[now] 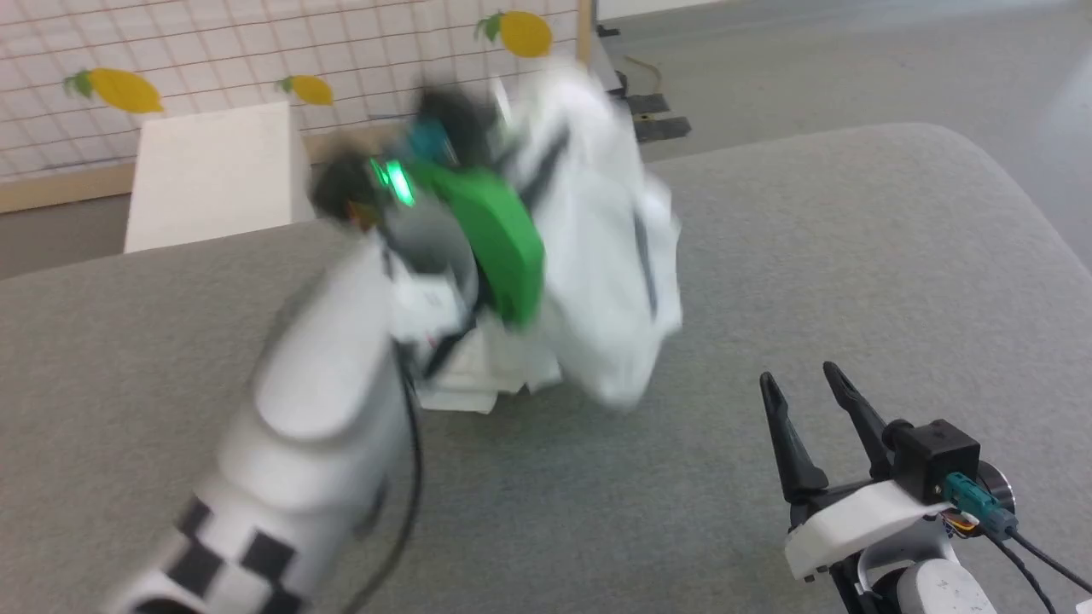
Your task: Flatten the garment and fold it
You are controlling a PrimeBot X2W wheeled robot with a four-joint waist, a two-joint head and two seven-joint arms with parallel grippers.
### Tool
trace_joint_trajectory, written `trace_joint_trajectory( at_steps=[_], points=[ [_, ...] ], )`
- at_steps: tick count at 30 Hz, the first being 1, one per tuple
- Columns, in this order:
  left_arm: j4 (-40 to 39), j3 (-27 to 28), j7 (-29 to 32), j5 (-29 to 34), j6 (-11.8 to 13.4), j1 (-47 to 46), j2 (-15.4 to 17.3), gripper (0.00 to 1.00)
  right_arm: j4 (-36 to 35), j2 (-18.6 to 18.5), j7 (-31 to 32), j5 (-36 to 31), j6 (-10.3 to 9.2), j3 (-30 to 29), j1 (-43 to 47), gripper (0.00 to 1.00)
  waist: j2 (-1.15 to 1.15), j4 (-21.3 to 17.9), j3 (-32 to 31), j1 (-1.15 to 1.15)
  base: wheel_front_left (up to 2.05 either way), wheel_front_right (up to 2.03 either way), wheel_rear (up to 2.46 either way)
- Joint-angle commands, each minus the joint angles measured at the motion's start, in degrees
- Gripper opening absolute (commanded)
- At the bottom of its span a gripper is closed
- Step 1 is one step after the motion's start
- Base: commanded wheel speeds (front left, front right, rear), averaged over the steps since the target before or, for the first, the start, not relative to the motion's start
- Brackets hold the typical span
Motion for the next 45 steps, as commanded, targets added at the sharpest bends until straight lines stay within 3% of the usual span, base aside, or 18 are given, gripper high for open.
trace_joint_trajectory(
  at_steps=[1, 4, 7, 8, 9, 10, 15, 19, 24, 28, 31, 36, 41, 45],
  points=[
    [1.18, -1.09, 1.03, -1.02, -0.34, 2.74, -0.49, 0.00, -0.41, 0.01, 0.13, -0.01, -0.09, -0.08, 0.23, 1.00, -0.01, -1.90, 0.70, 0.00, 0.00, 0.00, 0.00],
    [5.42, -4.25, 4.25, -2.73, -0.66, 8.45, -2.09, 0.00, -0.73, 0.01, 0.03, 0.20, -0.09, -0.02, -0.09, 1.00, -0.01, -2.82, 1.51, 0.00, 0.00, 0.00, 0.00],
    [12.24, -9.18, 11.44, -5.64, -1.30, 14.47, -4.05, 0.00, -0.90, 0.01, -0.21, 0.42, -0.09, 0.17, -0.38, 1.00, -0.01, -3.37, 2.90, 0.00, 0.00, 0.00, 0.00],
    [13.14, -9.77, 12.91, -6.63, -1.41, 15.26, -4.36, 0.10, -0.84, 0.01, -0.22, 0.46, -0.09, 0.20, -0.47, 1.00, -0.01, -3.34, 3.05, 0.00, 0.00, 0.00, 0.00],
    [13.42, -10.14, 13.81, -7.46, -1.51, 15.70, -4.58, 0.42, -0.80, 0.01, -0.25, 0.48, -0.09, 0.15, -0.54, 1.00, -0.01, -3.22, 3.20, 0.00, 0.00, 0.00, 0.00],
    [13.19, -10.14, 13.95, -8.46, -1.59, 15.98, -4.80, 1.00, -0.74, 0.01, -0.30, 0.47, -0.09, 0.06, -0.59, 1.00, -0.01, -2.95, 3.30, 0.00, 0.00, 0.00, 0.00],
    [8.96, -7.08, 5.29, -9.05, -0.99, 15.63, -4.67, 1.00, -0.93, 0.01, -0.32, 0.01, -0.09, -0.58, -0.23, 1.00, -0.01, -0.16, 3.11, 0.00, 0.00, 0.00, 0.00],
    [2.95, -3.79, -6.48, -6.28, 1.54, 15.68, -2.81, 1.00, -1.96, 0.01, -0.11, -0.44, -0.09, -1.14, 0.04, 1.00, -0.01, 2.83, 2.92, 0.00, 0.00, 0.00, 0.00],
    [-4.93, 1.06, -19.67, -2.40, 7.00, 18.74, 1.10, 1.00, -4.42, 0.01, 0.72, -1.37, -0.09, -0.90, -0.15, 1.00, -0.01, 7.00, 2.88, 0.00, 0.00, 0.00, 0.00],
    [-9.47, 5.75, -23.31, -0.76, 11.49, 23.52, 3.78, 1.00, -6.83, 0.01, 2.25, -2.21, -0.09, 1.24, -0.84, 1.00, -0.01, 10.10, 3.18, 0.00, 0.00, 0.00, 0.00],
    [-12.18, 9.14, -23.91, 0.18, 13.03, 27.61, 4.83, 1.00, -8.48, 0.01, 3.88, -3.36, -0.09, 3.16, -1.95, 1.00, -0.01, 12.10, 3.56, 0.00, 0.00, 0.00, 0.00],
    [-18.21, 16.94, -23.99, 3.02, 13.11, 34.69, 3.44, 1.00, -8.39, -0.24, 11.07, -4.99, -0.09, 7.30, -5.27, 1.00, -0.01, 15.26, 4.49, 0.00, 0.00, 0.00, 0.00],
    [-20.32, 21.86, -24.00, 6.51, 11.10, 39.05, -0.03, 1.00, -4.65, -2.59, 24.40, -2.86, -0.09, 11.50, -10.94, 1.00, -0.01, 17.55, 5.79, 0.00, 0.00, 0.00, 0.00],
    [-20.30, 24.44, -24.00, 8.67, 8.88, 39.97, -3.19, 1.00, -0.72, -3.41, 35.18, -1.80, -0.09, 11.04, -14.74, 1.00, -0.01, 19.19, 6.77, 0.00, 0.00, 0.00, 0.00]
  ],
)
